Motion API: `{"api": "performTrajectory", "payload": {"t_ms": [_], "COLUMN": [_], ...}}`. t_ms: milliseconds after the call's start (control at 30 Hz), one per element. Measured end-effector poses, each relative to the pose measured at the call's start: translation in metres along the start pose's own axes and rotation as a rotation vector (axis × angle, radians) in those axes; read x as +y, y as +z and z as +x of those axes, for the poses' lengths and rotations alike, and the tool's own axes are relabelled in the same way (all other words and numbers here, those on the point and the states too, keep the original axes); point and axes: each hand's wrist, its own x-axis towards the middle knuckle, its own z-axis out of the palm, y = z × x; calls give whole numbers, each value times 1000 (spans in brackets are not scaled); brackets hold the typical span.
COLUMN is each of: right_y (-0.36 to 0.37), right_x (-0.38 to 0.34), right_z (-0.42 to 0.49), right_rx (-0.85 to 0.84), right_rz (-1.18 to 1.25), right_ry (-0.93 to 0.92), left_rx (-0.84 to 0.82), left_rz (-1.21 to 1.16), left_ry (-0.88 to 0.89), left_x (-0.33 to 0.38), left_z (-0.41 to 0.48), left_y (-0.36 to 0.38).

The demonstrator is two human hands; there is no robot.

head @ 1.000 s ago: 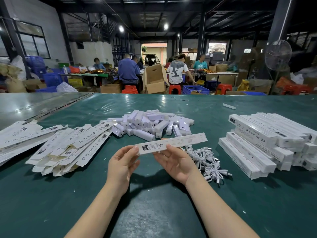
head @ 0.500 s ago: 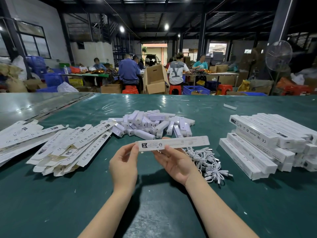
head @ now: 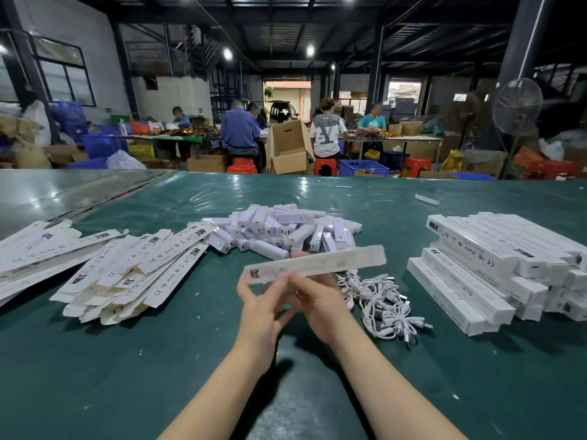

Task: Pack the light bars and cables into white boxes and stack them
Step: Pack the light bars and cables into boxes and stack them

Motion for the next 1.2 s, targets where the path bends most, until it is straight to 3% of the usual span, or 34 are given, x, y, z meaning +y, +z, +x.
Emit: {"api": "performTrajectory", "payload": {"t_ms": [100, 167, 233, 267, 333, 433, 600, 733, 867, 933, 1033, 1200], "right_y": [14, 18, 10, 2, -15, -33, -44, -46, -48, -49, -47, -35], "right_x": [4, 1, -4, -7, -11, -15, -18, -21, -27, -26, -17, -8], "right_z": [-3, -3, 3, 9, 19, 30, 53, 70, 79, 78, 69, 48], "right_rx": [-97, -149, -129, -80, 98, 312, 336, 246, 238, 278, 428, 641], "right_rz": [-686, -930, -1105, -1319, -1584, -1595, -1795, -1922, -1951, -1997, -1934, -1275], "right_ry": [-179, -269, -324, -364, -300, -86, 54, 303, 426, 375, 53, -432], "left_rx": [126, 162, 200, 212, 223, 306, 266, 34, -73, -55, 55, 161], "left_rz": [-370, -529, -607, -625, -632, -494, -18, 431, 438, 300, -5, -163], "left_ry": [-280, -371, -330, -285, -214, -51, 286, 288, 213, 130, 16, -51], "left_x": [9, 19, 26, 28, 31, 26, 24, 10, 3, 5, 11, 19], "left_z": [7, 10, 14, 17, 21, 26, 24, 17, 12, 12, 17, 26], "left_y": [-8, -13, -19, -23, -29, -35, -37, -29, -27, -26, -28, -38]}}
